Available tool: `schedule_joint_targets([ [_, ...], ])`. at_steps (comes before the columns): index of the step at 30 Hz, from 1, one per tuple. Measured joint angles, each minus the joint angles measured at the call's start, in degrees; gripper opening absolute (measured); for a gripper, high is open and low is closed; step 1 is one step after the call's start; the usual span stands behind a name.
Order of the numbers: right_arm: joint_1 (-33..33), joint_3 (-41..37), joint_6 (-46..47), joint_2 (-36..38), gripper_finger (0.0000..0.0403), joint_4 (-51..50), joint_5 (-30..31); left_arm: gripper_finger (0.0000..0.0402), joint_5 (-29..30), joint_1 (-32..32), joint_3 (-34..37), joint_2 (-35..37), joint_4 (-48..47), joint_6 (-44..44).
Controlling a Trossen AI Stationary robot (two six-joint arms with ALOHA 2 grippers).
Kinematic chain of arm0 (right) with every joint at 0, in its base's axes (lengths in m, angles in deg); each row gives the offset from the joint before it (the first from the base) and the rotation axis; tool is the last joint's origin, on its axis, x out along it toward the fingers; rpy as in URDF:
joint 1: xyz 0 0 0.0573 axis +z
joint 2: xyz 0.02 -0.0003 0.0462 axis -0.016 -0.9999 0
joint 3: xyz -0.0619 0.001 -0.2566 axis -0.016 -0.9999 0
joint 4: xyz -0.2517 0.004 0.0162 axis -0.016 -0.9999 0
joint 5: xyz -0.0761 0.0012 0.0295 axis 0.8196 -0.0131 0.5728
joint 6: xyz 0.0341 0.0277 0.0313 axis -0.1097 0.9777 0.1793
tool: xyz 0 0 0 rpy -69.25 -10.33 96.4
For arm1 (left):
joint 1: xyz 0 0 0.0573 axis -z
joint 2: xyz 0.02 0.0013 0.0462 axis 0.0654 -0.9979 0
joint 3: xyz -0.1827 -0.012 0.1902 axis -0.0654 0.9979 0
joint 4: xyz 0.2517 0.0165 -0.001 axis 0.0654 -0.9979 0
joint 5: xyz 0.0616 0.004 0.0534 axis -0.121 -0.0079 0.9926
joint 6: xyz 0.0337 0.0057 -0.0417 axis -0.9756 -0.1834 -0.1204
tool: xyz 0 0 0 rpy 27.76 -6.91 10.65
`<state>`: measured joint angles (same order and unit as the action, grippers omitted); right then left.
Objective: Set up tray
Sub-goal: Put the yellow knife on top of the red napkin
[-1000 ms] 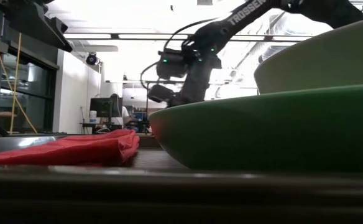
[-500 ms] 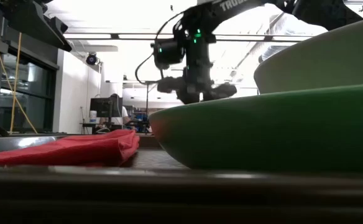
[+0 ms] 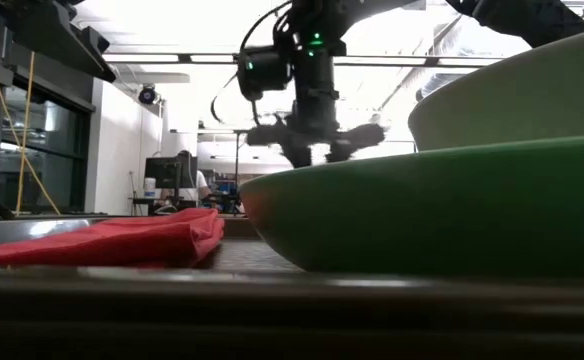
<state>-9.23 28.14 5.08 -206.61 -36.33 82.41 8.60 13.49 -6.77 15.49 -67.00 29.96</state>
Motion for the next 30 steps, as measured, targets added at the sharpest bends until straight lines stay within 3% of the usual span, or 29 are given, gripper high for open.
schedule_joint_targets([
  [11,0.3,-2.76,4.18,0.09,0.0214,-0.26,1.33,0.0172,-1.1,0.01,0.0,0.0,-0.44,-1.11],
  [26,-3.49,-2.73,0.79,0.09,0.0216,-0.63,1.15,0.0172,-1.82,0.02,0.0,0.0,-0.66,-1.22],
  [30,-3.45,-6.49,1.41,0.22,0.0216,2.89,-2.17,0.0172,-1.84,0.01,0.0,0.01,-0.66,-1.57],
])
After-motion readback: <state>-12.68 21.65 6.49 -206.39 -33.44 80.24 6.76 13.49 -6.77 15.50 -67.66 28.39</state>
